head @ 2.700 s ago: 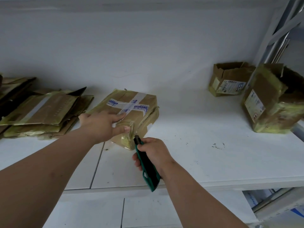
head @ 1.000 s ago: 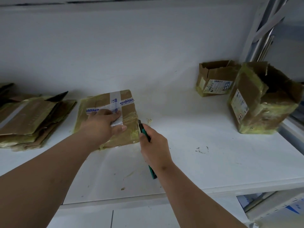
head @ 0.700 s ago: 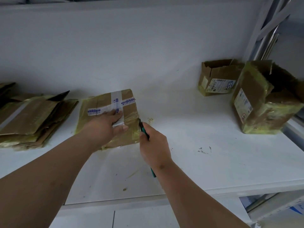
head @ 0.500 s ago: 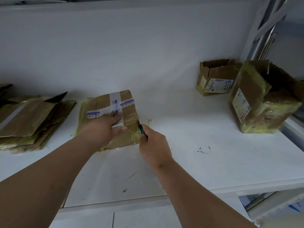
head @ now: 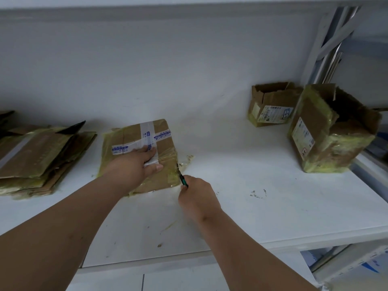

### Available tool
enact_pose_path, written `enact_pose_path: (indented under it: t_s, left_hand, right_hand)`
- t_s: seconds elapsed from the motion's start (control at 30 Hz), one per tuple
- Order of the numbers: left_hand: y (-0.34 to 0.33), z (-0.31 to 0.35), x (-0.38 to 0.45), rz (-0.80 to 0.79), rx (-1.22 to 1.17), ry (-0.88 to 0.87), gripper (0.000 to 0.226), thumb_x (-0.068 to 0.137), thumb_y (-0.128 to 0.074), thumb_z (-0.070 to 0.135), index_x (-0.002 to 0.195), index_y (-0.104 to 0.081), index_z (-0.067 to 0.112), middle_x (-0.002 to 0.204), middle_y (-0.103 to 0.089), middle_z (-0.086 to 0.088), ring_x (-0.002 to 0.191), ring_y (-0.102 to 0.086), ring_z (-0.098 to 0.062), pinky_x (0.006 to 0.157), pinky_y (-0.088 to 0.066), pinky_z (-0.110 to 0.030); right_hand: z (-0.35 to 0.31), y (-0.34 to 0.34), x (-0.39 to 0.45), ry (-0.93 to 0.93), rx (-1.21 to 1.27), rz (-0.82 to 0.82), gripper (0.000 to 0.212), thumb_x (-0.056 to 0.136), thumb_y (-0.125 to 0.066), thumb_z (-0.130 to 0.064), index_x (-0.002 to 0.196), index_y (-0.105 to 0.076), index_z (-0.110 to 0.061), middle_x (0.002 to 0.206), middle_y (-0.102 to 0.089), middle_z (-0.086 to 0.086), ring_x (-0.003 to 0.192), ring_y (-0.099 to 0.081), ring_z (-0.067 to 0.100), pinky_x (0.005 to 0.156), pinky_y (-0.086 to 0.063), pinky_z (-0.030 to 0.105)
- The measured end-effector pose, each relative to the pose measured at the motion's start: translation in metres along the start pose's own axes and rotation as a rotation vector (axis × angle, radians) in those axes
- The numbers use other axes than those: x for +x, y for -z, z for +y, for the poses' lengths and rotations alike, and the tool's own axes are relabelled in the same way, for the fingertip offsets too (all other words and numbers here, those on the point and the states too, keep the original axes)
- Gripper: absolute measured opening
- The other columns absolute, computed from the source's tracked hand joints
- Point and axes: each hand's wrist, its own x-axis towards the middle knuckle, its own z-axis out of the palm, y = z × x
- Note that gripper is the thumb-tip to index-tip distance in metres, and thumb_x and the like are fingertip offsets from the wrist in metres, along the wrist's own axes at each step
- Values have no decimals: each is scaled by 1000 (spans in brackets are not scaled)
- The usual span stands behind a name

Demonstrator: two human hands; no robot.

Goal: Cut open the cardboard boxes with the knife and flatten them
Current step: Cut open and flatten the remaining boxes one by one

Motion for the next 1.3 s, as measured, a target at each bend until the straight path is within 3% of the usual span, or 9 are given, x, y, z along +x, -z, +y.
enact_pose_path:
  t_s: [0.4,0.57,0.67,0.73,0.87,0.93,1.03,1.13,1.3]
  left_hand:
    - [13,-19,3,18,-70,25,66,94,-45,58,152,-29,33,160,-26,7,142,-34,-23,111,-30,-34]
    - [21,-38,-5,-59,-96,0,69,89,-55,58,151,-31,38,158,-27,14,142,-33,-18,112,-28,-30]
    - [22,-42,-7,-71,-131,-46,68,90,-61,50,150,-33,36,158,-25,17,143,-29,-12,116,-24,-27]
    - [24,-42,-8,-93,-108,-65,68,90,-63,46,150,-34,35,158,-24,18,143,-29,-11,110,-24,-22]
    - [35,-30,-10,-138,-25,-32,68,88,-66,41,149,-36,32,153,-38,9,126,-45,-16,93,-33,-20]
    - [35,-19,-12,-124,-43,22,73,82,-66,57,144,-40,29,142,-47,6,111,-50,-15,86,-40,-26]
    - [25,-4,-14,-31,6,69,90,67,-57,84,132,-43,23,124,-50,3,102,-53,-17,82,-48,-34]
    - [18,3,-14,33,20,71,82,71,-61,77,130,-42,23,126,-48,0,100,-49,-18,82,-45,-33]
    - [25,-7,-18,-83,32,13,72,86,-54,63,148,-30,35,147,-40,4,123,-48,-21,96,-43,-34]
  right_hand:
    - [-9,11,-1,-157,-212,-168,19,83,-44,-5,69,-40,-18,70,-46,-1,68,-48,24,51,-30,24]
    - [2,13,5,-176,-26,-32,16,79,-41,-5,70,-45,-18,71,-56,1,66,-59,22,56,-40,26]
    - [6,19,11,-134,-76,32,23,92,-38,-13,107,-55,-19,90,-59,2,80,-58,23,66,-46,32]
    - [6,23,16,-173,-162,-1,46,95,-36,-17,142,-37,-23,117,-52,11,100,-57,31,76,-47,35]
    - [5,28,19,-171,-410,47,55,89,-42,-19,144,-38,-22,141,-39,10,127,-40,33,110,-33,41]
    - [-1,27,16,-56,-408,96,59,89,-48,-26,148,-38,-26,151,-35,4,138,-33,28,119,-19,42]
    - [-19,11,10,160,-306,38,45,88,-53,-31,133,-52,-32,133,-54,-5,127,-47,19,114,-25,42]
    - [-25,0,4,187,-151,1,22,95,-50,-31,113,-63,-30,107,-65,-9,104,-59,16,104,-38,42]
    - [-16,-3,2,202,31,-101,14,97,-55,-30,84,-61,-33,81,-62,-16,87,-61,9,96,-47,42]
